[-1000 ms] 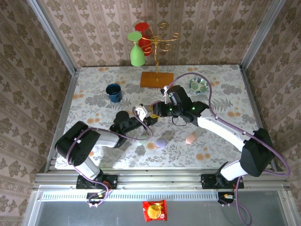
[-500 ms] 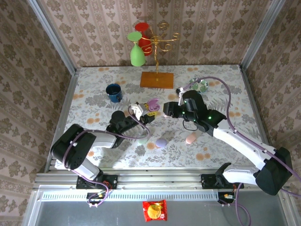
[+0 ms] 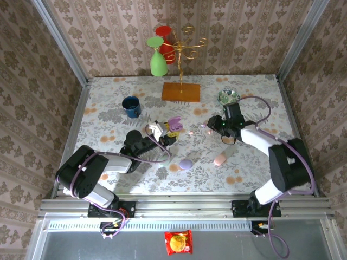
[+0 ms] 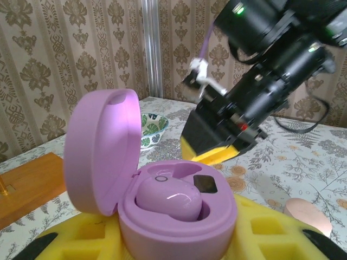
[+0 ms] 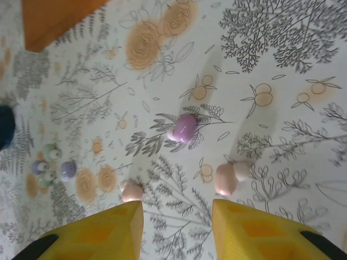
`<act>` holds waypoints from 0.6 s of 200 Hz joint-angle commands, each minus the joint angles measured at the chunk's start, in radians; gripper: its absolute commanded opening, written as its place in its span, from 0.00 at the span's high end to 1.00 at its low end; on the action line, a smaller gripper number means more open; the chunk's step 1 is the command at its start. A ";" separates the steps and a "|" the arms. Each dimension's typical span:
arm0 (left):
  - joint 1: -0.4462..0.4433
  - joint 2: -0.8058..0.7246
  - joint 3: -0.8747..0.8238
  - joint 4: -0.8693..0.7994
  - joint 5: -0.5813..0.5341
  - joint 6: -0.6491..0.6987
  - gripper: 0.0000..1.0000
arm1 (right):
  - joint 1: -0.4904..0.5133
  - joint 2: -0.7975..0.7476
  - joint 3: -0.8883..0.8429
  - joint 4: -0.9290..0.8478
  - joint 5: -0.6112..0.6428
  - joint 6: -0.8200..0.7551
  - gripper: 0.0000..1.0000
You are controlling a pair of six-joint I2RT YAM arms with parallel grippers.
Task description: Insert the wireless bluetooth earbuds into the charging case
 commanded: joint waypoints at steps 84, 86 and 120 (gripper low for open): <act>0.008 -0.020 -0.002 0.039 0.028 -0.010 0.73 | -0.034 0.273 0.188 -0.014 -0.163 -0.035 0.68; 0.008 -0.020 -0.003 0.039 0.028 -0.010 0.73 | -0.035 0.276 0.190 -0.015 -0.166 -0.037 0.67; 0.013 -0.023 -0.010 0.039 0.028 -0.010 0.73 | -0.041 0.317 0.210 -0.016 -0.190 -0.044 0.68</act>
